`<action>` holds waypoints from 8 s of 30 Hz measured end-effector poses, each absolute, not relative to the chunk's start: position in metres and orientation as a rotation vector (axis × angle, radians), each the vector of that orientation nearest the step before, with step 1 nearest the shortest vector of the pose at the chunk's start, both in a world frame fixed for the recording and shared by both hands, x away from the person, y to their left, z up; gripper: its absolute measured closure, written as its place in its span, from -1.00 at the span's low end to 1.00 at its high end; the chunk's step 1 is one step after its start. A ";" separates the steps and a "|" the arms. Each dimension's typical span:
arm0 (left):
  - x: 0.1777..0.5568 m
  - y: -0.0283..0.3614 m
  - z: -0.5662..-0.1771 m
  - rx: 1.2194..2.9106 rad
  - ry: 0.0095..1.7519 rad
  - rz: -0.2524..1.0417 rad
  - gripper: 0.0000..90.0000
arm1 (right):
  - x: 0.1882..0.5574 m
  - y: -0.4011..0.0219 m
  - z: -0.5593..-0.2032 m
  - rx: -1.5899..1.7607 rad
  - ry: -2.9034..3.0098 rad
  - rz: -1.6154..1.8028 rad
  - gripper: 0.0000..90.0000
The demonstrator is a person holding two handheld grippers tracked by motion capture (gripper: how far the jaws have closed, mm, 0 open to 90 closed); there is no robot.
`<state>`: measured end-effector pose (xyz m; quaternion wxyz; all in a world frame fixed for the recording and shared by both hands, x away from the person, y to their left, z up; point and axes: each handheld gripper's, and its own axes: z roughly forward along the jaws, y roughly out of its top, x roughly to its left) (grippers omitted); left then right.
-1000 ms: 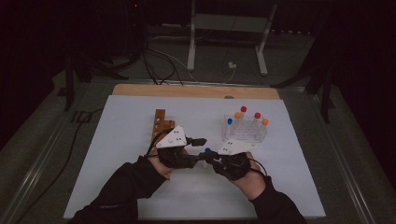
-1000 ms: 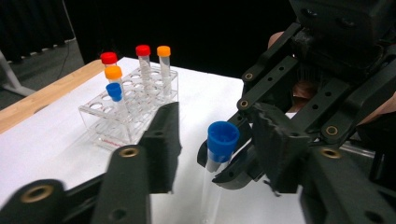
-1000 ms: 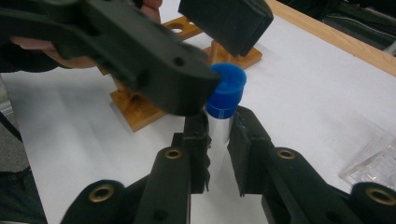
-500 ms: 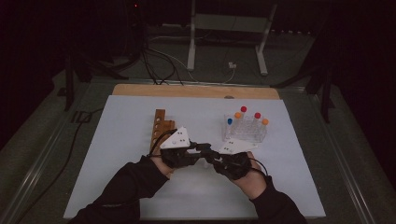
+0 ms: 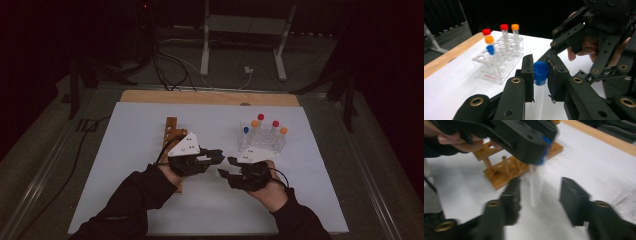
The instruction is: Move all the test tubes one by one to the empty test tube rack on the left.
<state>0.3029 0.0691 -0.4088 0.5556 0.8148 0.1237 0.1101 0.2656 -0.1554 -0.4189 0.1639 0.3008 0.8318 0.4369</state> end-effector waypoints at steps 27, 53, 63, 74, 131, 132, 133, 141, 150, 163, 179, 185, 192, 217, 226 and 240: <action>0.349 0.126 -0.384 1.910 0.501 0.445 0.73 | 0.272 -0.166 -0.421 0.888 2.324 1.299 -1.00; 0.401 0.183 -0.379 1.802 0.756 0.613 0.73 | 0.272 -0.169 -0.420 0.904 2.305 1.306 -1.00; 0.413 0.184 -0.402 1.809 0.816 0.606 0.73 | 0.272 -0.170 -0.418 0.908 2.307 1.310 -1.00; 0.415 0.182 -0.426 1.818 0.840 0.574 0.73 | 0.272 -0.171 -0.419 0.910 2.308 1.315 -1.00; 0.302 0.204 -0.417 1.761 0.721 0.376 -0.98 | 0.315 -0.196 -0.411 1.024 2.136 1.162 -0.78; 0.296 0.203 -0.419 1.763 0.714 0.373 -0.98 | 0.319 -0.197 -0.415 1.040 2.134 1.148 -0.73; 0.291 0.202 -0.421 1.769 0.709 0.379 -0.98 | 0.322 -0.198 -0.419 1.054 2.125 1.136 -0.68; 0.260 0.198 -0.440 1.776 0.679 0.347 -0.98 | 0.342 -0.204 -0.441 1.139 2.125 1.074 -0.22; 0.251 0.194 -0.450 1.810 0.671 0.360 -0.98 | 0.364 -0.207 -0.451 1.233 2.100 1.036 0.25; 0.253 0.199 -0.451 1.805 0.676 0.351 -0.98 | 0.382 -0.201 -0.461 1.276 2.116 0.976 0.60; 0.255 0.201 -0.452 1.801 0.691 0.348 -0.98 | 0.385 -0.198 -0.461 1.246 2.108 0.962 0.72; 0.255 0.201 -0.449 1.804 0.685 0.341 -0.97 | 0.380 -0.196 -0.449 1.201 2.092 0.971 0.72; 0.255 0.200 -0.441 1.796 0.667 0.332 -0.98 | 0.374 -0.197 -0.426 1.165 2.071 1.006 0.72; 0.274 0.162 -0.411 1.856 0.537 0.277 -0.97 | 0.325 -0.177 -0.402 0.964 2.180 1.113 0.72; 0.284 0.148 -0.407 1.868 0.509 0.248 -0.96 | 0.309 -0.166 -0.410 0.922 2.249 1.143 0.72; 0.298 0.120 -0.401 1.875 0.456 0.210 -0.95 | 0.291 -0.152 -0.418 0.866 2.313 1.180 0.72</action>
